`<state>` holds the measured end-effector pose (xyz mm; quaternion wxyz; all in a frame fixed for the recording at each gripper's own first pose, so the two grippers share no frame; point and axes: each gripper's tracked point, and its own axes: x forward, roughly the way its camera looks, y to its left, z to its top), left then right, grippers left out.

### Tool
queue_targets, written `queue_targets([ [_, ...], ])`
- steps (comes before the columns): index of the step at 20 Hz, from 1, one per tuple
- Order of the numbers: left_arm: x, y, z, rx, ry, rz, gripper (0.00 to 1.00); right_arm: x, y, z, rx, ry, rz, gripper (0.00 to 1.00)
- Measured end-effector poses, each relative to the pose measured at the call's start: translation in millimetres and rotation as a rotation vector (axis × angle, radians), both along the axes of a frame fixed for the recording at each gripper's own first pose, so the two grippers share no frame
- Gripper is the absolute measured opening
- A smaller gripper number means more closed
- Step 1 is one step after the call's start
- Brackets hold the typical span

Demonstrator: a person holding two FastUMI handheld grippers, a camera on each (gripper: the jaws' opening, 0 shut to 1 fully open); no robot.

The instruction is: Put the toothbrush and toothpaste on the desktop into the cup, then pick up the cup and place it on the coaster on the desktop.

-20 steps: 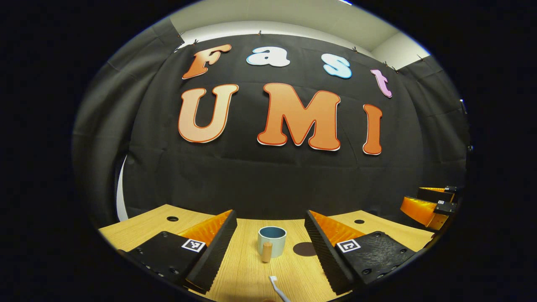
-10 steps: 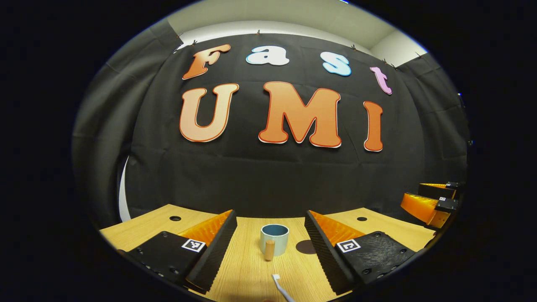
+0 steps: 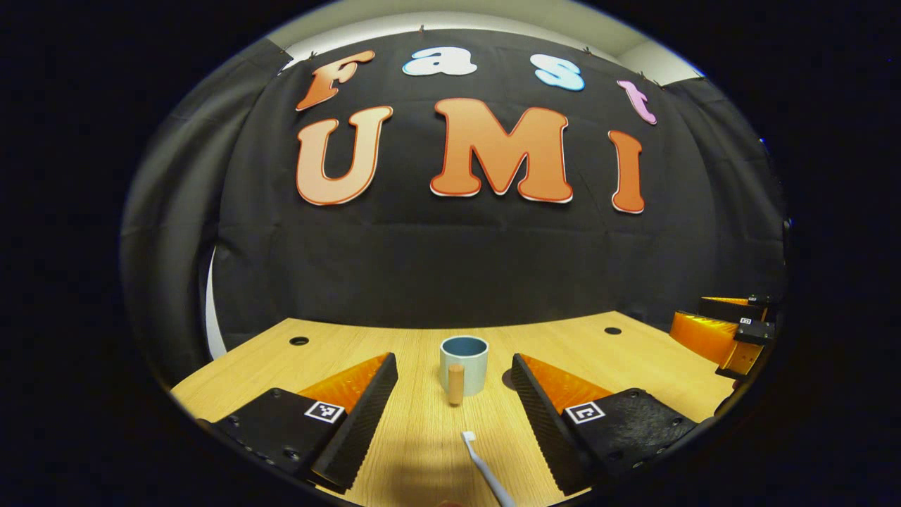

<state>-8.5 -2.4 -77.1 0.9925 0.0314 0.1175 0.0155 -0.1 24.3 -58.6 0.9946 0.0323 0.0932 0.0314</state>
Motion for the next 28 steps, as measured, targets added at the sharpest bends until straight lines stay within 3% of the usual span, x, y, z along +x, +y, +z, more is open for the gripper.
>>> queue_targets([
  [13,-4.5,-2.4,-105.8,0.006,0.333,0.000,0.98,-13.6,50.7,-120.8,-0.033,0.369,0.130,0.93],
  [16,-11.5,-3.1,-117.3,-0.003,0.394,-0.002,0.98,-18.1,56.2,-140.2,-0.051,0.430,0.149,0.90],
  [17,-12.6,-2.6,-119.0,-0.004,0.410,-0.005,0.94,-19.0,57.4,-145.2,-0.056,0.446,0.157,0.89],
  [20,-17.4,-1.4,-127.0,0.002,0.458,-0.015,0.99,-21.7,61.1,-162.6,-0.055,0.504,0.168,0.87],
  [21,-19.3,-1.1,-129.7,0.003,0.475,-0.018,0.99,-21.8,61.6,-167.5,-0.057,0.520,0.170,0.80],
  [22,-20.3,-0.8,-132.7,0.001,0.495,-0.018,0.99,-22.4,61.4,-170.5,-0.061,0.534,0.170,0.84],
  [28,-30.9,2.7,-139.9,0.000,0.575,-0.019,0.96,-16.4,68.8,-187.9,-0.054,0.588,0.170,0.57],
])
